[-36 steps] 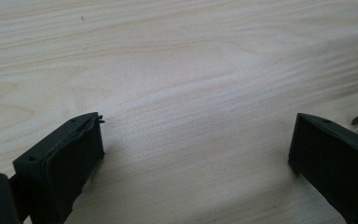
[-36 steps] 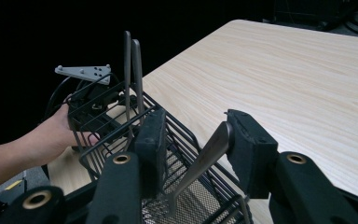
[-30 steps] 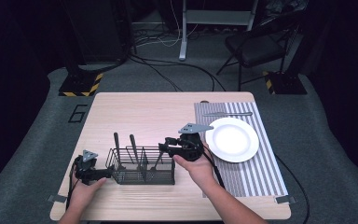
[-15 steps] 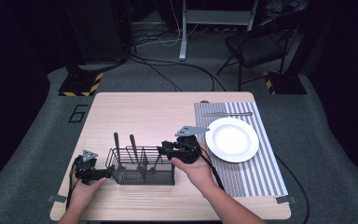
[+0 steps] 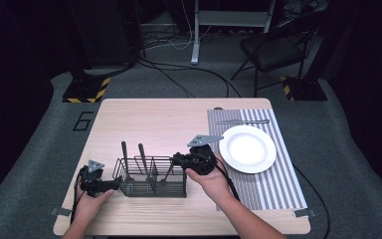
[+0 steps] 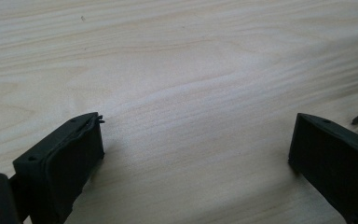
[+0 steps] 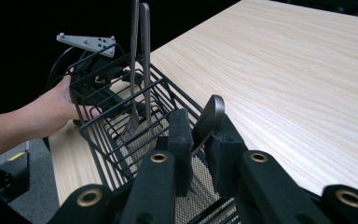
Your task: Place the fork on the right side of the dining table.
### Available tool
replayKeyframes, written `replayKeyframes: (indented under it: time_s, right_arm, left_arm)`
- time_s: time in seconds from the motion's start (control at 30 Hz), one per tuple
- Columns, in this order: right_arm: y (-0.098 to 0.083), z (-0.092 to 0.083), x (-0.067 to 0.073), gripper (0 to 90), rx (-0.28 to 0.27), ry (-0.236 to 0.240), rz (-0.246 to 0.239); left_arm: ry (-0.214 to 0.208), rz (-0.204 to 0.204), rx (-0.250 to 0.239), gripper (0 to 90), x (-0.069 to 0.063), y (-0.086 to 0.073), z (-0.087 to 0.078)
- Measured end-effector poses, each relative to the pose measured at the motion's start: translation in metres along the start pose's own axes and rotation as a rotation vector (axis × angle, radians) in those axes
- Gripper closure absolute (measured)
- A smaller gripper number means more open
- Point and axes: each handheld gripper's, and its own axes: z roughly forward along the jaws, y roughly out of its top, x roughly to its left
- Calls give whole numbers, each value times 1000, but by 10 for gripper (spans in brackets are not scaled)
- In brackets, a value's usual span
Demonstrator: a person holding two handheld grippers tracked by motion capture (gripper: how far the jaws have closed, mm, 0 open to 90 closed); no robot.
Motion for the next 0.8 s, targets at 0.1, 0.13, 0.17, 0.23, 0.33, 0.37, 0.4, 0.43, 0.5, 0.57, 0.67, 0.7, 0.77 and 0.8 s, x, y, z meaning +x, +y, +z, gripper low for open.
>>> replayKeyframes:
  time_s: [0.1, 0.13, 0.17, 0.23, 0.33, 0.37, 0.4, 0.43, 0.5, 0.57, 0.67, 0.7, 0.77, 0.8]
  right_arm:
    - [0, -1, -1, 819, 7, 13, 6]
    - [0, -2, -1, 825, 10, 23, 14]
    - [0, -2, -1, 836, 9, 37, 19]
    - [0, -2, -1, 853, 8, 62, 36]
    - [0, -2, -1, 864, 0, 87, 49]
    - [0, -2, 0, 865, -4, 103, 58]
    - [0, -2, 0, 865, -4, 103, 58]
    - [0, -2, -1, 865, -3, 103, 60]
    - [0, -3, -1, 866, -1, 103, 62]
    - [0, -3, 0, 867, -2, 102, 57]
    - [1, -3, 1, 867, 0, 100, 41]
    - [1, -3, 1, 867, 0, 99, 39]
    - [2, -4, 2, 868, -5, 97, 40]
    - [2, -4, 2, 868, -5, 97, 40]
  left_arm:
    - [0, 0, 0, 25, 0, 0, 0]
    - [0, 0, 0, 25, 0, 0, 0]
    - [0, 0, 0, 25, 0, 0, 0]
    - [0, 0, 0, 25, 0, 0, 0]
    - [0, 0, 0, 25, 0, 0, 0]
    - [0, 0, 0, 25, 0, 0, 0]
    - [0, 0, 0, 25, 0, 0, 0]
    - [0, 0, 0, 25, 0, 0, 0]
    - [0, 0, 0, 25, 0, 0, 0]
    - [0, 0, 0, 25, 0, 0, 0]
    - [0, 0, 0, 25, 0, 0, 0]
    - [0, 0, 0, 25, 0, 0, 0]
    - [0, 0, 0, 25, 0, 0, 0]
    - [0, 0, 0, 25, 0, 0, 0]
